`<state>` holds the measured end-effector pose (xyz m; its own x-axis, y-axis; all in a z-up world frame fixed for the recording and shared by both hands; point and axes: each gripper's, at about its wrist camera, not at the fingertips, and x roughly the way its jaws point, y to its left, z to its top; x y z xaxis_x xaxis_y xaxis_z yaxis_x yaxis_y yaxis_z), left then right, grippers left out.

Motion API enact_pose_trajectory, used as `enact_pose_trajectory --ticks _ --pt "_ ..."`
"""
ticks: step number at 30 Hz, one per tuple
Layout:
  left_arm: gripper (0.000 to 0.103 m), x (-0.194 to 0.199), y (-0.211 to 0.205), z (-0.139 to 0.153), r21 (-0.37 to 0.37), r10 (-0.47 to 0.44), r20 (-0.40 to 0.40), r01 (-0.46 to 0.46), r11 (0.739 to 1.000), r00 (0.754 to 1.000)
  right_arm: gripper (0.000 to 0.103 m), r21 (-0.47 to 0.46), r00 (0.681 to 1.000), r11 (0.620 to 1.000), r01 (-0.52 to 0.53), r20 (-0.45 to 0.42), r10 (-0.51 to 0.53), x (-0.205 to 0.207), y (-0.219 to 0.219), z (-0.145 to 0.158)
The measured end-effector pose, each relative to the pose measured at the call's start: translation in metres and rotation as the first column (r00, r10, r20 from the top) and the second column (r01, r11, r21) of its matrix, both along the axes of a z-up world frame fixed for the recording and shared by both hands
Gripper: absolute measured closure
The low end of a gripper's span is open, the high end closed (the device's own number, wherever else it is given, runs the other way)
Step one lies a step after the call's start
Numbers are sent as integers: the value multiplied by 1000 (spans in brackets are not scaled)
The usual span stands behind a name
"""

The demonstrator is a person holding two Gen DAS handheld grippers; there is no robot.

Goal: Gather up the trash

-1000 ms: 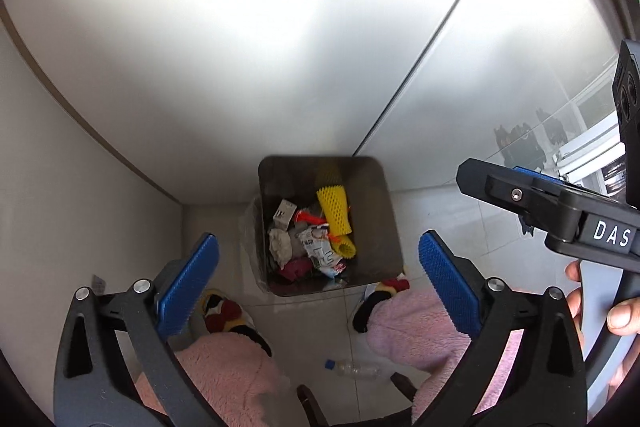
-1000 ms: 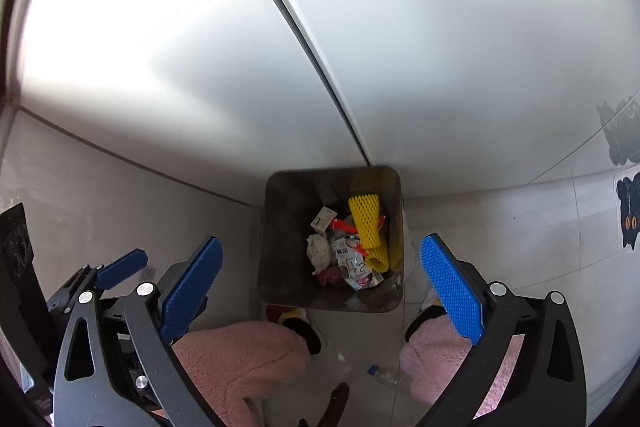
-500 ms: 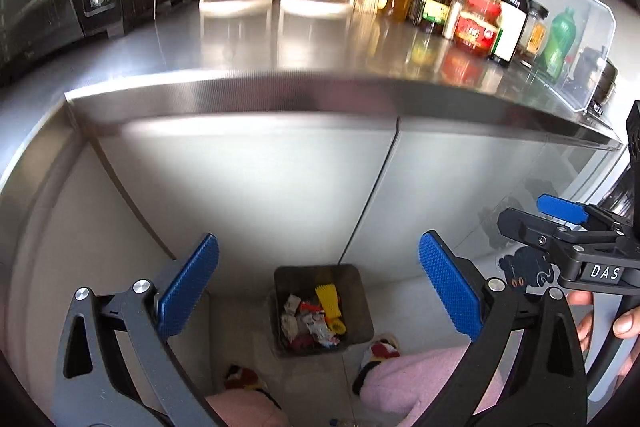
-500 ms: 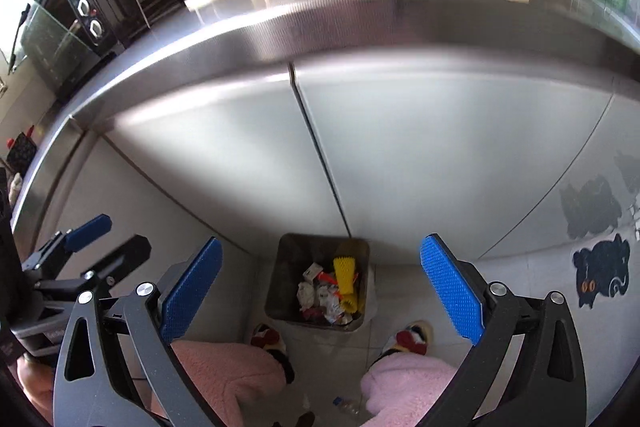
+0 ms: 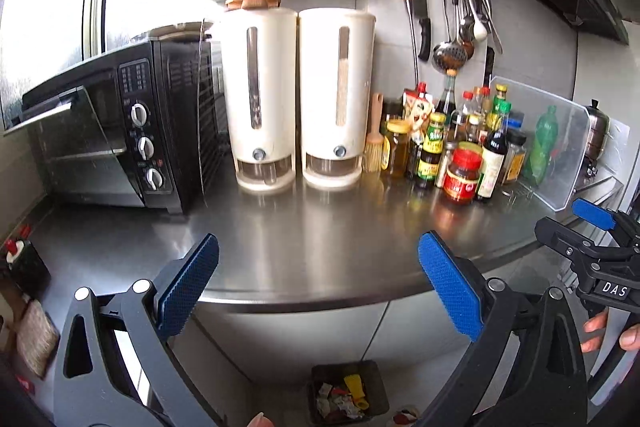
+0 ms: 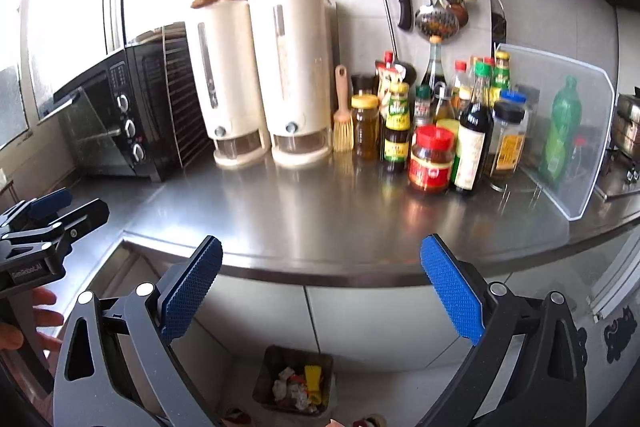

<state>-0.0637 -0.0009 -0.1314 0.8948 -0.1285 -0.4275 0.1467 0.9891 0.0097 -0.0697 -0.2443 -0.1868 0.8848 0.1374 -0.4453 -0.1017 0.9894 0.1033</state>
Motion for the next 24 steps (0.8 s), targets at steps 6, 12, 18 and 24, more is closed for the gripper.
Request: enact_pose_trajectory --ticks 6,12,18,24 --pt "8 3 2 50 55 28 111 -34 998 993 3 28 995 999 34 89 -37 3 -2 50" --pt "8 6 11 66 124 89 158 -109 986 983 3 48 989 997 54 136 -60 7 6 76" --pt "8 15 33 64 88 70 160 -85 992 985 3 65 986 995 70 147 -79 11 17 83" --pt "8 25 49 61 22 64 163 -68 997 985 3 70 980 994 86 172 -97 16 27 92"
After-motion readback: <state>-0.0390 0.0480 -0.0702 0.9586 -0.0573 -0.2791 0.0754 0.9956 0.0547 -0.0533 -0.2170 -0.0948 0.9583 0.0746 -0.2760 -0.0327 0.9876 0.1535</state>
